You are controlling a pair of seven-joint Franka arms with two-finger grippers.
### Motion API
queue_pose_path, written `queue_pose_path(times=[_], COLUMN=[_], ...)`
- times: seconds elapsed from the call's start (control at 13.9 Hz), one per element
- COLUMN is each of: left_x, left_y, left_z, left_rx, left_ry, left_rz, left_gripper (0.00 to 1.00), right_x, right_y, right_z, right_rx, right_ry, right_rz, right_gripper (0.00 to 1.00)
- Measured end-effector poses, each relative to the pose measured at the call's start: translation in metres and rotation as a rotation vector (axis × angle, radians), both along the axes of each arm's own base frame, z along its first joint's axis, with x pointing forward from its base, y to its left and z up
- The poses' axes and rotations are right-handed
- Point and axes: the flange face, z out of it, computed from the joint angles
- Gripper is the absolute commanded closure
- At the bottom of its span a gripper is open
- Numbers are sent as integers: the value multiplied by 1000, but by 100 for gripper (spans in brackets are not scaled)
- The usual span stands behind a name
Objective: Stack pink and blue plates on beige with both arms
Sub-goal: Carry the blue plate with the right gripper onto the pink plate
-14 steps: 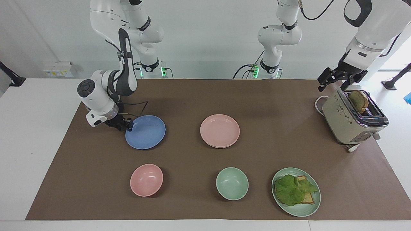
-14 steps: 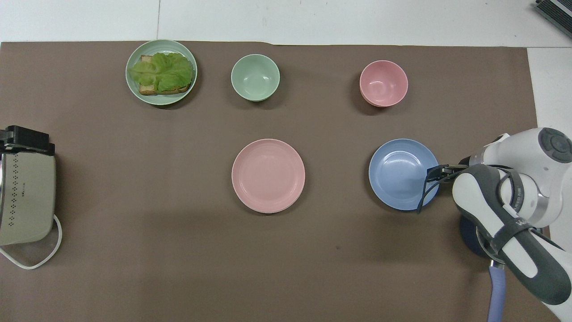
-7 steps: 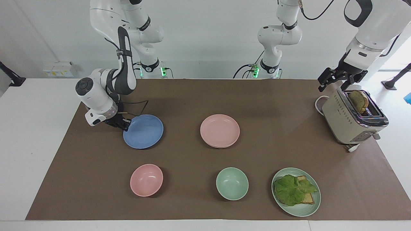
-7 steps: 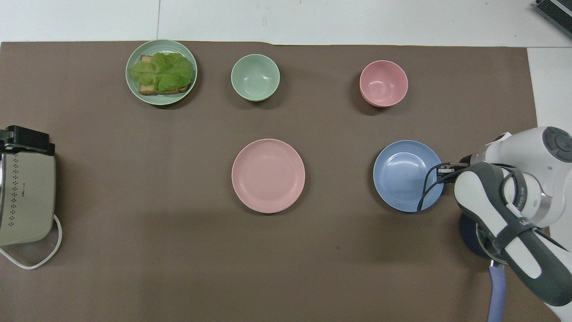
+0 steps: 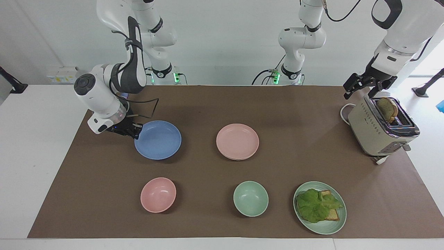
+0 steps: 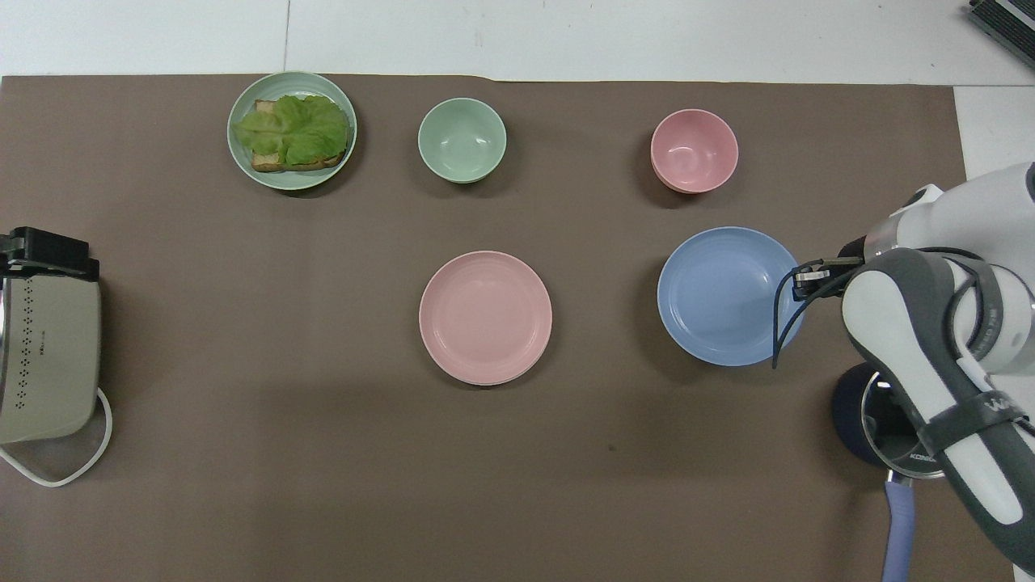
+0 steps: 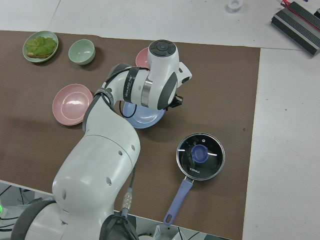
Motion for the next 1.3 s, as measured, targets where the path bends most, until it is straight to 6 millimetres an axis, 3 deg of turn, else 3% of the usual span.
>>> queue_pose_path(times=[0.43, 1.01, 1.3], left_x=[0, 0, 0], left_y=[0, 0, 0], left_z=[0, 0, 0], left_rx=[0, 0, 0], left_ry=[0, 0, 0], left_rz=[0, 0, 0], left_gripper=[0, 0, 0], right_x=[8, -4, -17], right_y=[59, 154, 215], right_z=[57, 63, 66], right_rx=[17, 20, 27], right_ry=[-60, -51, -76], right_rz=[101, 38, 1], right_gripper=[100, 100, 100])
